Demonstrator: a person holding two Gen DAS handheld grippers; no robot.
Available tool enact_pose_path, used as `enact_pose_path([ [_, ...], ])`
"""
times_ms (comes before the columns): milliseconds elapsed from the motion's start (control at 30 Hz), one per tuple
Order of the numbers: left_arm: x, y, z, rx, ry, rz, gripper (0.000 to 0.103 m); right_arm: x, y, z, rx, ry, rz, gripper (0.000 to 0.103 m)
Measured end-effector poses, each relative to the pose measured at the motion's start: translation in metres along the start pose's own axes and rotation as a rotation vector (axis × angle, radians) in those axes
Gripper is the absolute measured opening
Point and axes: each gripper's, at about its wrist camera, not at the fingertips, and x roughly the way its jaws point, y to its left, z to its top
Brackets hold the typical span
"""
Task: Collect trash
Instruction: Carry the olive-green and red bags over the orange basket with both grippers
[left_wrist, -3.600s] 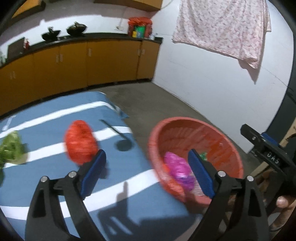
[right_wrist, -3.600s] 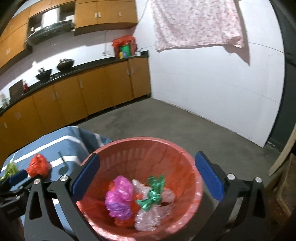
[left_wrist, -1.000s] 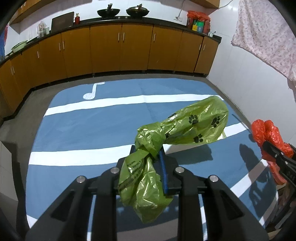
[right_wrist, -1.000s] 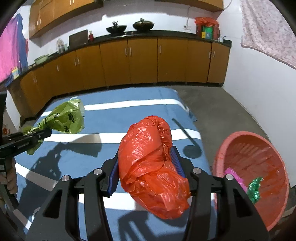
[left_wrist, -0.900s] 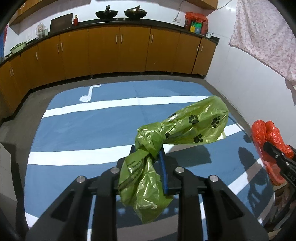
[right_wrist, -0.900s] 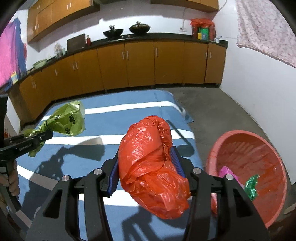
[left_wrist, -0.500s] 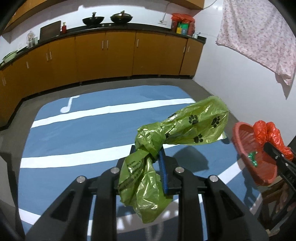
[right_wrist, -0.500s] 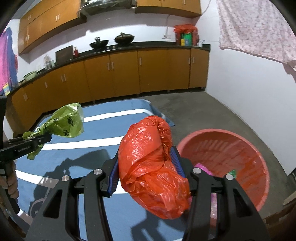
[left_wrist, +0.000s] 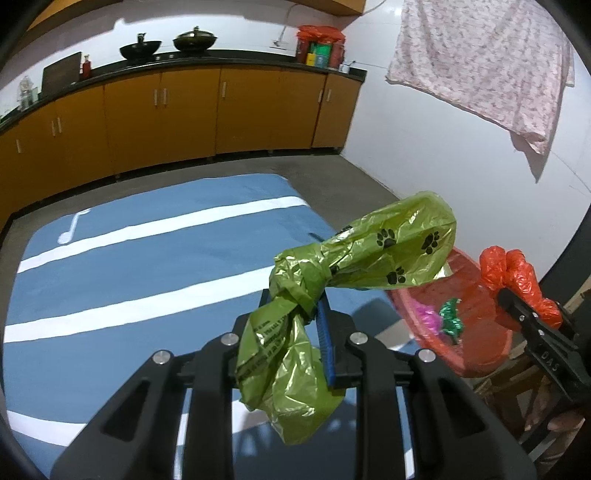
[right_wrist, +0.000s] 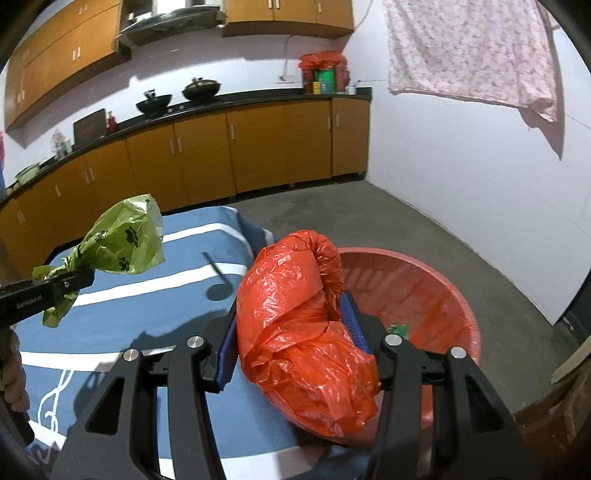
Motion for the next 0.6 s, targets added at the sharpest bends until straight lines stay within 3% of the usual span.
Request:
enact_pose_path([
  [600,0.034,-0.08,0.002,0.022,0.032,-0.091,0.024,-0.005,-0.045,0.001,0.059,-0.028,-0.077,0.051],
])
